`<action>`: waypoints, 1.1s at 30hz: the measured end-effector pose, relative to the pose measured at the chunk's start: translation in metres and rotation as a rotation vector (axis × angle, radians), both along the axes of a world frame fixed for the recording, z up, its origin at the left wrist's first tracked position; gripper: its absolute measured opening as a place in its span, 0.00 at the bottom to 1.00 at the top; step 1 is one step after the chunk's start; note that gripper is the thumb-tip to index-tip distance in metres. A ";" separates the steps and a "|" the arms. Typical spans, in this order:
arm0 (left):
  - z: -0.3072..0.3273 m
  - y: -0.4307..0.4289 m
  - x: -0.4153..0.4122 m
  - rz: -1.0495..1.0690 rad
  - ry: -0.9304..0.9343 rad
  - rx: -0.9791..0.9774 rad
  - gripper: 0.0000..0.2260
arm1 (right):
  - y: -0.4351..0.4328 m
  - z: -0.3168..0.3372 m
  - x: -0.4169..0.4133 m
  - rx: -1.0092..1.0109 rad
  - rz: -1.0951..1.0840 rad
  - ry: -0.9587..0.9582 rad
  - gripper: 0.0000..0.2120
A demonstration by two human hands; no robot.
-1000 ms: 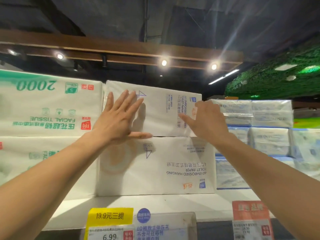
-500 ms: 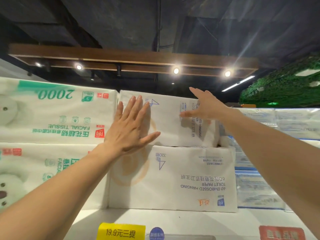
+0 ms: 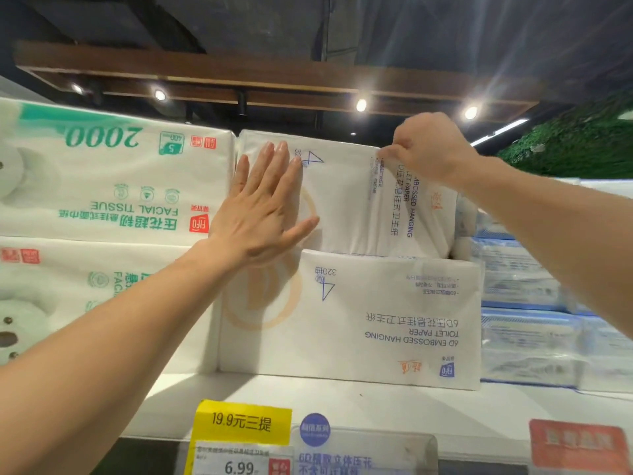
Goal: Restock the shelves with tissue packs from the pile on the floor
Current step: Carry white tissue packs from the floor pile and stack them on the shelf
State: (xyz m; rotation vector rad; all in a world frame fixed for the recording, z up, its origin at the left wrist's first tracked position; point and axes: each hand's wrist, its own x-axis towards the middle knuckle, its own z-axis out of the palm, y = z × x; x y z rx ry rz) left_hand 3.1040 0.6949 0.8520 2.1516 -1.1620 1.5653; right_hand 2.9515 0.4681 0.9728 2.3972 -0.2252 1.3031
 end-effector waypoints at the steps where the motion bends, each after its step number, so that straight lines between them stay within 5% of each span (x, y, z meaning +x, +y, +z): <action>1: 0.000 0.000 0.000 -0.003 0.001 -0.005 0.40 | 0.002 -0.001 0.001 0.009 0.048 -0.020 0.22; 5: 0.000 0.000 0.001 -0.009 0.016 -0.003 0.39 | 0.016 0.007 -0.012 0.155 0.231 -0.202 0.22; 10: -0.002 0.001 -0.003 -0.015 0.014 -0.042 0.36 | 0.016 -0.003 -0.020 0.368 0.021 0.248 0.54; 18: -0.003 0.006 0.004 -0.003 -0.005 -0.021 0.35 | -0.003 -0.008 -0.007 0.333 -0.016 0.336 0.35; 23: -0.001 0.003 0.004 -0.017 -0.006 -0.032 0.35 | -0.014 -0.017 -0.004 0.246 0.017 0.171 0.38; 33: 0.003 -0.001 0.004 -0.046 0.048 -0.075 0.36 | 0.005 -0.002 -0.017 0.123 -0.017 0.180 0.34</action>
